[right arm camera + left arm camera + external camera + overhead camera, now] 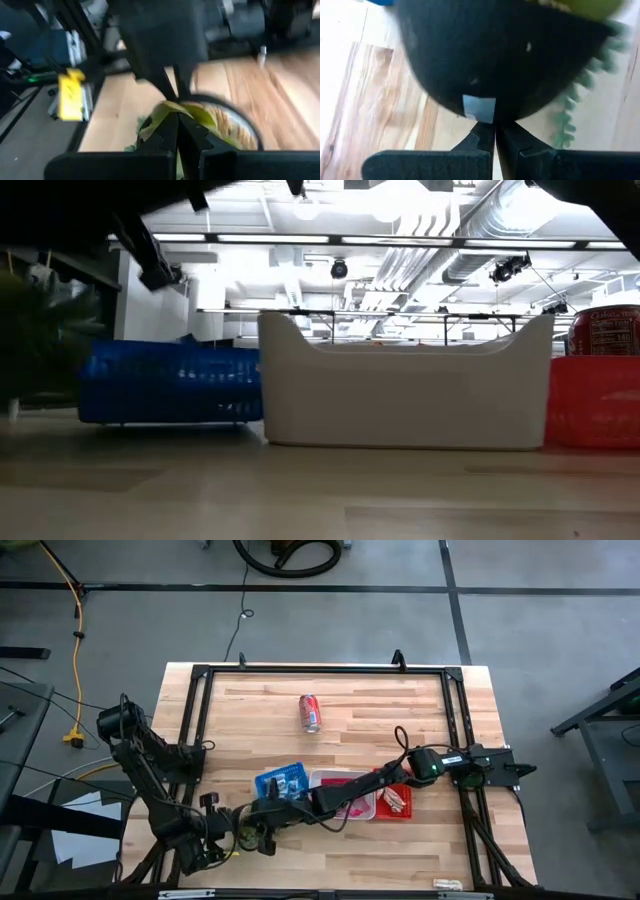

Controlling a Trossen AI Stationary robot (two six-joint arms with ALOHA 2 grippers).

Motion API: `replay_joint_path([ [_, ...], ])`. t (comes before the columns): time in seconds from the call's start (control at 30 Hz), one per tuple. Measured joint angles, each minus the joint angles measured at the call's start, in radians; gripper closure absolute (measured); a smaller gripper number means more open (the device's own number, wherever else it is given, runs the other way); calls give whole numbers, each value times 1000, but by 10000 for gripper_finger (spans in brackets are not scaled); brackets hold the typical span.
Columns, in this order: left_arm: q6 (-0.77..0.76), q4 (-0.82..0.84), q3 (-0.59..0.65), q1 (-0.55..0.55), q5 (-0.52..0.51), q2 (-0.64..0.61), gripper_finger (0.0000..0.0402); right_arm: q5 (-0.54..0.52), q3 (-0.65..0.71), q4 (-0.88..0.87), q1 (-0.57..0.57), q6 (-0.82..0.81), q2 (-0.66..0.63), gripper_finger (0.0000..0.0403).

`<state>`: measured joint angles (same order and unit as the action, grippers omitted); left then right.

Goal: Sort candy
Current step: Adjust the flower pot on the table

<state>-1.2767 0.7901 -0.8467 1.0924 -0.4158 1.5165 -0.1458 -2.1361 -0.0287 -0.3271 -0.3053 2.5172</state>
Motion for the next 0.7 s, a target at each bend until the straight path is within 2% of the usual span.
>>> replay_joint_path([
  [0.2, -29, 17, -1, 0, 52, -1, 401, 1, -43, 9, 9, 48, -3, 403],
  [0.43, -52, 90, -7, 6, 215, -14, 402, -1, -43, -40, 28, 52, -7, 403],
  [0.5, -74, 119, -24, 25, 220, -36, 402, 7, -43, -66, 28, 62, -15, 403],
  [0.63, -115, 118, -33, 84, 204, -87, 402, 120, -44, -111, 21, 86, -23, 403],
  [0.7, -148, 114, -33, 118, 196, -92, 402, 143, -44, -179, 12, 86, -17, 403],
])
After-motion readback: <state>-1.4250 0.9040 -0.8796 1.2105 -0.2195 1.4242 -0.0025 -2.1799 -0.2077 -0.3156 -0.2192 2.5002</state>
